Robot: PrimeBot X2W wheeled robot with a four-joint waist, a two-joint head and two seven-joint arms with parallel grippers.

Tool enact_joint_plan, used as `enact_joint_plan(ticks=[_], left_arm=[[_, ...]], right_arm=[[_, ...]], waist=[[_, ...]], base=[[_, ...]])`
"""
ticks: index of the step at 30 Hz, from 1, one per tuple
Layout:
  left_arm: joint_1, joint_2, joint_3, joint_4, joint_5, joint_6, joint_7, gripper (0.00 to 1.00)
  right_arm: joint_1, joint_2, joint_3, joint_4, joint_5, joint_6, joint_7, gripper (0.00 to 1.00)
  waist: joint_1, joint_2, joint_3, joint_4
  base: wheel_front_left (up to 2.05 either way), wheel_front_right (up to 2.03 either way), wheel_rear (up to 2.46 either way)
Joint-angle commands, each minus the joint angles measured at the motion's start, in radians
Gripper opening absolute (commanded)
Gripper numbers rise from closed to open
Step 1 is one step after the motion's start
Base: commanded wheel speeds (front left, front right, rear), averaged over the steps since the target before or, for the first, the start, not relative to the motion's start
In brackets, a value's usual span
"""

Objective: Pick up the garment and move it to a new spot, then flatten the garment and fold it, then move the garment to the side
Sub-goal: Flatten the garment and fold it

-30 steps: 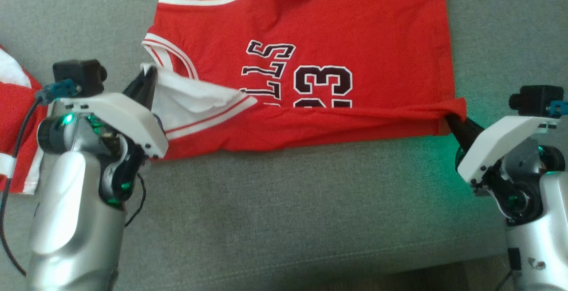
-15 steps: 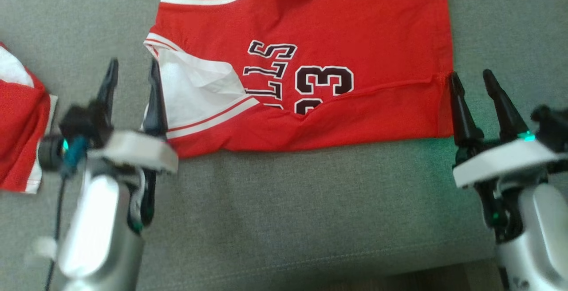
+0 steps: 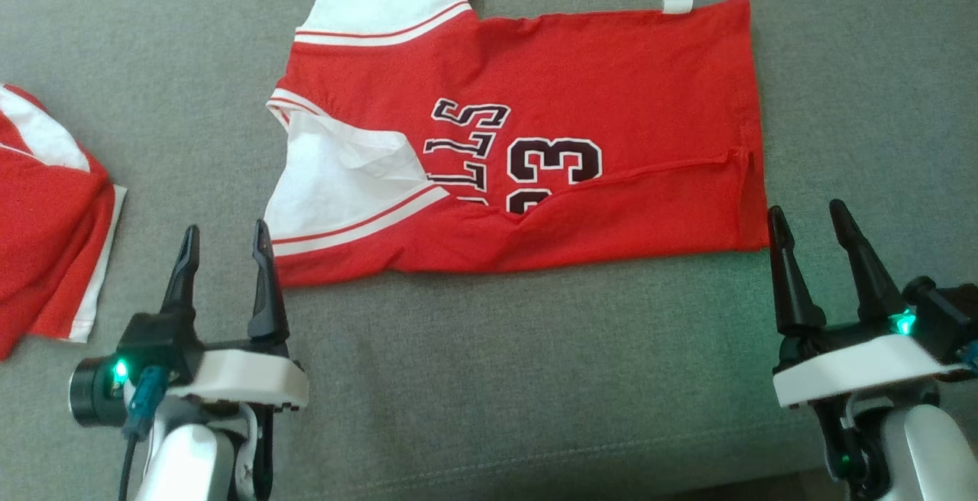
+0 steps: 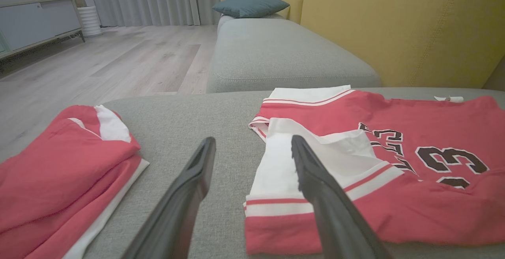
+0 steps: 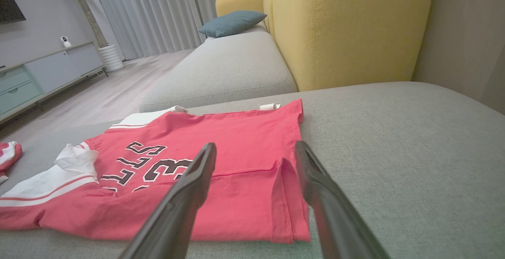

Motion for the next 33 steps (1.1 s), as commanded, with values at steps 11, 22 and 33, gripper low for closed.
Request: enact_joint_plan(ticks=[11, 22, 33], left_arm=[[-0.031, 0.022, 0.021, -0.027, -0.009, -0.003, 0.019, 1.0], [-0.168, 0.027, 0.001, 0.161, -0.069, -0.072, 0.141, 1.0], [-0.239, 0.04, 0.0, 0.278, -0.166, -0.146, 0.328, 0.05]], right_arm=[[-0.003, 0.007, -0.002, -0.034, -0.014, 0.004, 0.032, 1.0], [-0.121, -0.021, 0.002, 0.153, -0.034, 0.004, 0.121, 1.0], [-0.234, -0.015, 0.003, 0.321, -0.006, 0.004, 0.224, 0.27]], waist=[[0.0, 0.0, -0.005, -0.003], [0.0, 0.0, 0.073, 0.003], [0.0, 0.0, 0.114, 0.005]], base=[[0.0, 0.0, 0.0], [0.0, 0.0, 0.0], [0.0, 0.0, 0.0]])
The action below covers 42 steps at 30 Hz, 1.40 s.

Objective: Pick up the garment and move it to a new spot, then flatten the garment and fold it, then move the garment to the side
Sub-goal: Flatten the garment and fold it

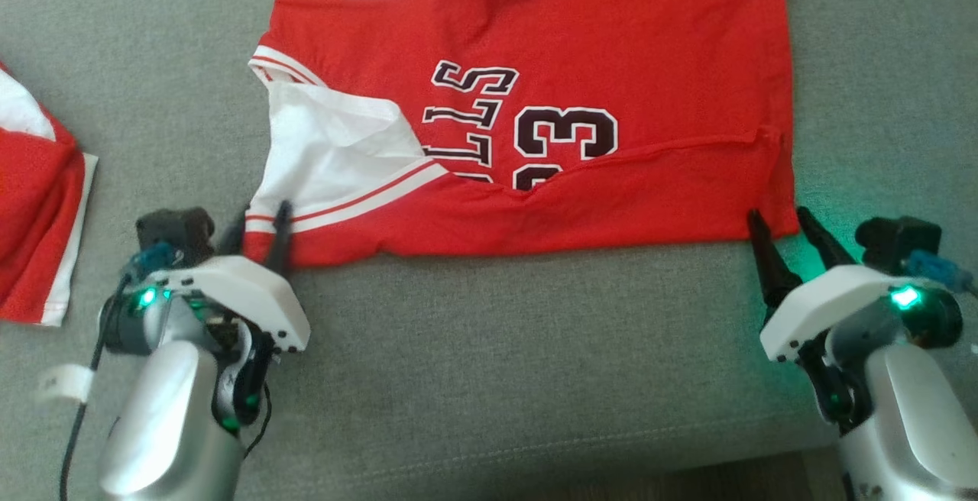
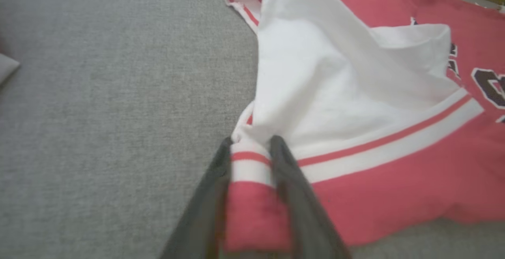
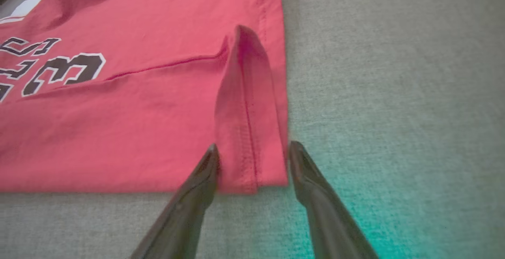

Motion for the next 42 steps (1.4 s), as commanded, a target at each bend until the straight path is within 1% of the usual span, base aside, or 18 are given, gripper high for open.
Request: enact_joint_plan(ticks=[1, 5, 7, 10, 13, 14, 17, 23, 28, 29, 30, 31, 32, 36, 39, 42], left_arm=[[-0.007, 0.023, 0.026, 0.001, -0.012, -0.009, 0.034, 0.0], [0.0, 0.031, 0.02, -0.019, -0.017, -0.014, 0.056, 0.0], [0.008, 0.034, 0.022, -0.04, -0.017, -0.009, 0.047, 0.0], [0.035, 0.036, 0.033, -0.07, -0.024, 0.006, 0.043, 0.0], [0.101, 0.044, 0.051, -0.125, -0.034, 0.032, 0.046, 0.0], [0.101, 0.044, 0.051, -0.125, -0.034, 0.032, 0.046, 0.0], [0.169, 0.049, 0.062, -0.18, -0.042, 0.056, 0.058, 0.0], [0.303, 0.046, 0.072, -0.284, -0.057, 0.096, 0.088, 0.0], [0.38, 0.03, 0.059, -0.336, -0.068, 0.115, 0.111, 0.0], [0.385, 0.026, 0.056, -0.344, -0.067, 0.117, 0.107, 0.0], [0.39, 0.021, 0.053, -0.348, -0.068, 0.12, 0.103, 0.15], [0.394, 0.016, 0.05, -0.348, -0.068, 0.123, 0.103, 0.44], [0.395, 0.013, 0.045, -0.35, -0.063, 0.125, 0.095, 1.0], [0.383, 0.01, 0.034, -0.36, -0.011, 0.152, 0.028, 1.0], [0.366, 0.012, 0.033, -0.386, 0.036, 0.173, -0.053, 1.0], [0.343, 0.012, 0.035, -0.417, 0.074, 0.193, -0.132, 1.0]], right_arm=[[-0.029, -0.011, 0.03, -0.019, 0.019, 0.004, 0.019, 0.0], [-0.031, -0.012, 0.042, -0.017, 0.05, 0.004, 0.031, 0.0], [-0.026, -0.017, 0.044, -0.024, 0.061, 0.004, 0.027, 0.0], [-0.009, -0.024, 0.046, -0.044, 0.074, 0.004, 0.025, 0.0], [0.034, -0.038, 0.057, -0.084, 0.086, 0.004, 0.032, 0.0], [0.034, -0.038, 0.057, -0.084, 0.086, 0.004, 0.032, 0.0], [0.08, -0.043, 0.062, -0.105, 0.099, 0.004, 0.051, 0.0], [0.193, -0.046, 0.038, -0.161, 0.109, 0.004, 0.093, 0.0], [0.267, -0.033, 0.004, -0.207, 0.098, 0.004, 0.122, 0.0], [0.276, -0.028, -0.004, -0.214, 0.095, 0.004, 0.129, 0.31], [0.284, -0.023, -0.013, -0.22, 0.088, 0.004, 0.134, 1.0], [0.29, -0.018, -0.023, -0.227, 0.077, 0.004, 0.134, 1.0], [0.292, -0.011, -0.03, -0.237, 0.068, 0.004, 0.127, 1.0], [0.283, -0.002, -0.043, -0.28, 0.032, 0.004, 0.049, 1.0], [0.261, -0.004, -0.028, -0.326, 0.013, 0.004, -0.019, 1.0], [0.233, -0.009, -0.005, -0.389, -0.002, 0.004, -0.063, 1.0]], waist=[[0.0, -0.0001, 0.0, -0.001], [0.0, -0.0001, -0.007, -0.001], [0.0, -0.0001, -0.013, 0.0], [0.0, -0.0001, -0.028, 0.004], [0.0, -0.0001, -0.057, 0.008], [0.0, -0.0001, -0.057, 0.008], [0.0, -0.0001, -0.082, 0.014], [0.0, -0.0001, -0.128, 0.037], [0.0, -0.0001, -0.157, 0.039], [0.0, -0.0001, -0.161, 0.039], [0.0, -0.0001, -0.165, 0.038], [0.0, -0.0001, -0.17, 0.037], [0.0, -0.0001, -0.173, 0.035], [0.0, -0.0001, -0.185, 0.029], [0.0, -0.0001, -0.192, 0.025], [0.0, -0.0001, -0.199, 0.024]], base=[[0.0, 0.0, 0.0], [0.0, 0.0, 0.0], [0.0, 0.0, 0.0], [0.0, 0.0, 0.0], [0.0, 0.0, 0.0], [0.0, 0.0, 0.0], [0.0, 0.0, 0.0], [0.0, 0.0, 0.0], [0.0, 0.0, 0.0], [0.0, 0.0, 0.0], [0.0, 0.0, 0.0], [0.0, 0.0, 0.0], [0.0, 0.0, 0.0], [0.0, 0.0, 0.0], [0.0, 0.0, 0.0], [0.0, 0.0, 0.0]])
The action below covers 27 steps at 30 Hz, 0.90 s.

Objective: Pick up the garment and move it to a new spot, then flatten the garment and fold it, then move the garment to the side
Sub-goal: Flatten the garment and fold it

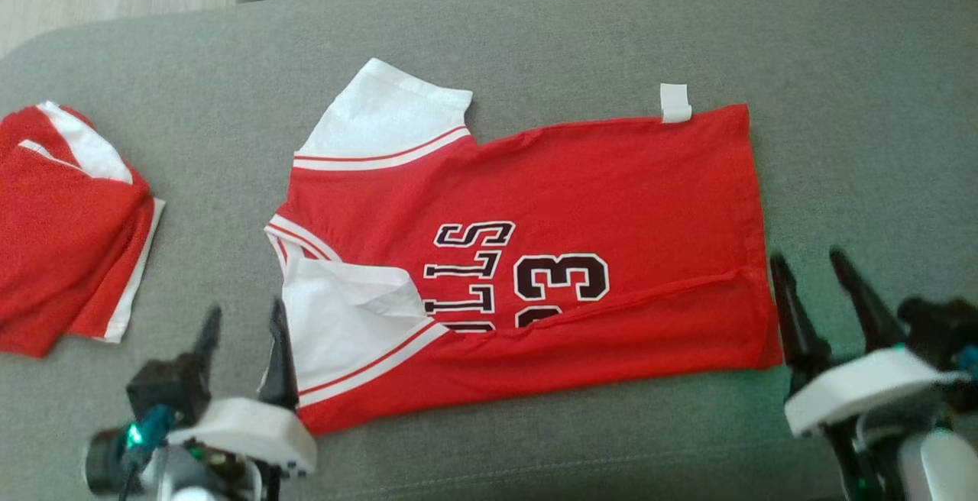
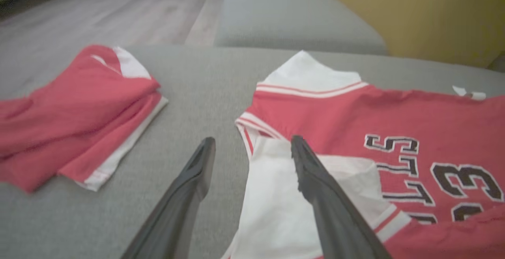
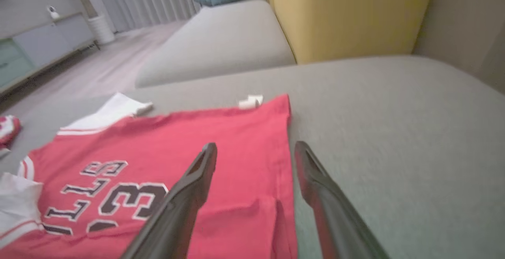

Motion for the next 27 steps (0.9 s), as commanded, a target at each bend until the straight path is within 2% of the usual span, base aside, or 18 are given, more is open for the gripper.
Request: enact_joint_plan(ticks=[1, 7, 19, 23, 27], left_arm=[[-0.07, 0.01, 0.038, -0.055, 0.024, 0.013, -0.052, 1.0], [-0.126, 0.022, 0.036, -0.093, 0.056, 0.01, -0.135, 1.0], [-0.159, 0.04, 0.03, -0.085, 0.074, 0.015, -0.139, 1.0], [-0.219, 0.037, 0.017, -0.067, 0.045, -0.022, -0.125, 1.0], [-0.358, 0.041, 0.001, -0.003, 0.028, -0.074, -0.103, 1.0]], right_arm=[[-0.062, -0.015, 0.032, -0.08, -0.015, 0.003, -0.025, 1.0], [-0.074, -0.012, 0.043, -0.185, -0.033, 0.003, -0.019, 1.0], [-0.071, -0.002, 0.047, -0.222, -0.034, 0.003, -0.001, 1.0], [-0.084, 0.0, 0.046, -0.226, -0.028, 0.003, 0.0, 1.0], [-0.105, -0.002, 0.051, -0.23, -0.021, 0.003, 0.002, 1.0]], waist=[[0.0, -0.0001, -0.004, -0.001], [0.0, -0.0001, -0.009, 0.006], [0.0, -0.0001, 0.014, 0.007], [0.0, -0.0001, 0.057, 0.007], [0.0, -0.0001, 0.12, 0.002]], base=[[0.0, 0.0, 0.0], [0.0, 0.0, 0.0], [0.0, 0.0, 0.0], [0.0, 0.0, 0.0], [0.0, 0.0, 0.0]])
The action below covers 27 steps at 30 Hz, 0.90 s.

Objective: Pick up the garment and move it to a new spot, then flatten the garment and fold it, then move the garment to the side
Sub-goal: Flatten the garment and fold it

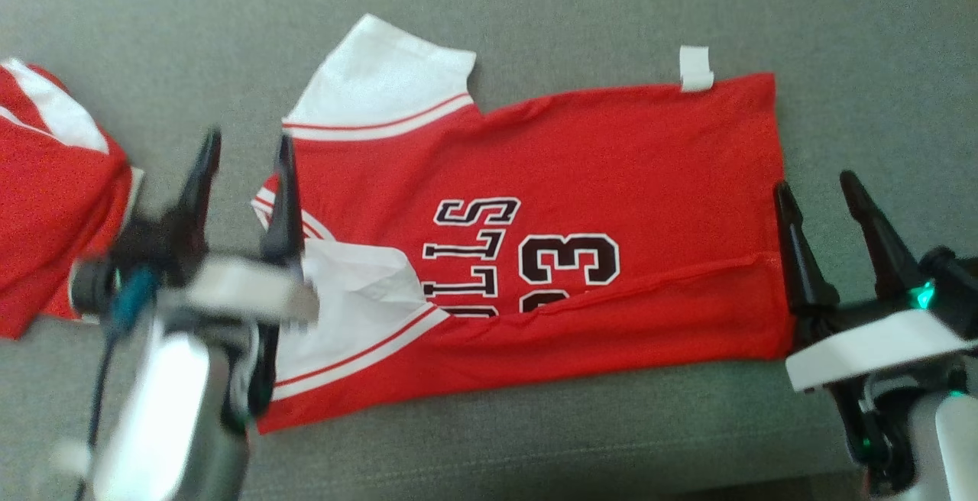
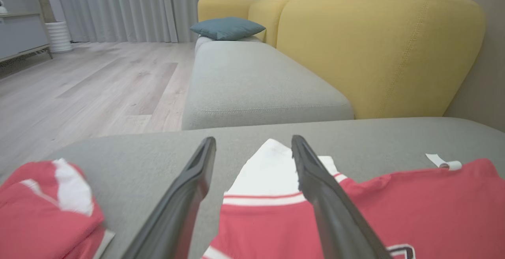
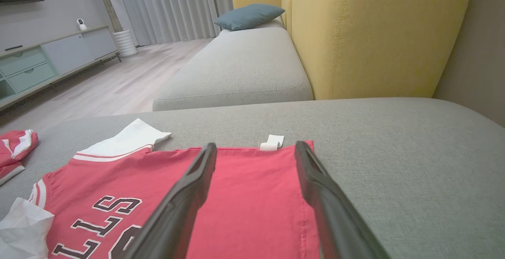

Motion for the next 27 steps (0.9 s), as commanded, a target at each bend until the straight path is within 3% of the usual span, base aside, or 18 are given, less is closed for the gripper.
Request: enact_joint_plan(ticks=[1, 6, 17, 27], left_arm=[[-0.095, 0.016, 0.031, -0.012, -0.007, -0.013, 0.008, 1.0], [-0.325, -0.003, 0.002, 0.151, -0.013, -0.068, 0.032, 1.0], [-0.702, -0.006, -0.033, 0.658, 0.0, -0.148, 0.06, 1.0], [-0.859, 0.003, -0.038, 1.031, -0.009, -0.167, 0.108, 1.0]], right_arm=[[-0.045, -0.006, 0.023, -0.04, 0.006, 0.003, 0.002, 1.0], [-0.081, -0.008, 0.036, -0.034, 0.015, 0.003, -0.008, 1.0], [-0.13, -0.003, 0.08, 0.009, 0.032, 0.003, -0.026, 1.0], [-0.151, 0.004, 0.103, 0.057, 0.054, 0.003, -0.03, 1.0]], waist=[[0.0, -0.0001, 0.044, -0.007], [0.0, -0.0001, 0.12, -0.032], [0.0, -0.0001, 0.209, -0.113], [0.0, -0.0001, 0.239, -0.157]], base=[[0.0, 0.0, 0.0], [0.0, 0.0, 0.0], [0.0, 0.0, 0.0], [0.0, 0.0, 0.0]])
